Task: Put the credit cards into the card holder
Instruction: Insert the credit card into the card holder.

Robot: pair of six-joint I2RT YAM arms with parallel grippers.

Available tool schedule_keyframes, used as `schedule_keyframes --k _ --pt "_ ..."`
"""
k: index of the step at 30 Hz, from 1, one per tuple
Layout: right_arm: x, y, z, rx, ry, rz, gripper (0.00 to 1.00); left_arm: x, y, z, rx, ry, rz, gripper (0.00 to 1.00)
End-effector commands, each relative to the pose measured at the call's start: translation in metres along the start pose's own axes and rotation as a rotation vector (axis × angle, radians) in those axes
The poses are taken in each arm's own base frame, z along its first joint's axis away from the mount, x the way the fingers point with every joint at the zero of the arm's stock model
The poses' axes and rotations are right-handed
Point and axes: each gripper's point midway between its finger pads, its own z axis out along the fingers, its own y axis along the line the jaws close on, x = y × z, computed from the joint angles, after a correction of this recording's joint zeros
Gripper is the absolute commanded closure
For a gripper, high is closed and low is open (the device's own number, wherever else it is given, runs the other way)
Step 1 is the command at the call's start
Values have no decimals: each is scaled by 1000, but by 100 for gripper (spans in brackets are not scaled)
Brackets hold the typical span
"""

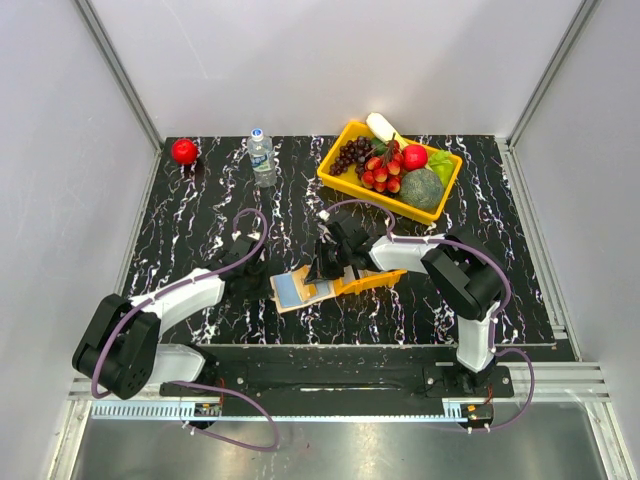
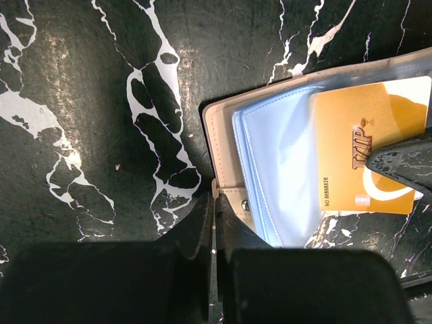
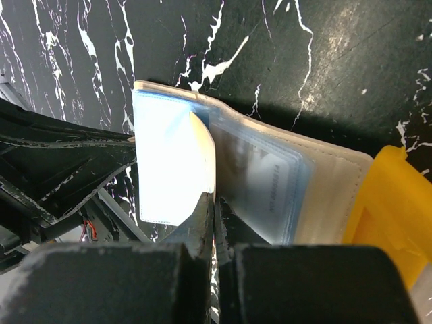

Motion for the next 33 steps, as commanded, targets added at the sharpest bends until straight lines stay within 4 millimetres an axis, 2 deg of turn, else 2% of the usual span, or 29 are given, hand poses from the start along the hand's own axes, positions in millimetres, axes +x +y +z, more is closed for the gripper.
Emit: schedule_keyframes --k 1,7,16,19,23,29,33 --pt "12 -9 2 76 20 41 100 -9 -5 2 20 -35 8 100" --pt "34 0 1 35 117 100 100 -11 -9 2 31 -38 1 100" --pt "40 -14 -4 153 161 115 100 -10 -8 2 30 -41 -5 100" --pt "33 -25 -9 215 98 115 100 -10 -7 1 29 -45 -5 100" --pt "21 -27 -2 236 67 113 100 -10 -10 0 50 -49 -6 100" --pt "13 -5 9 129 65 125 100 -11 -11 -2 54 -53 -4 100" --pt "17 -4 5 126 79 115 100 -11 -11 -2 52 -57 -9 100"
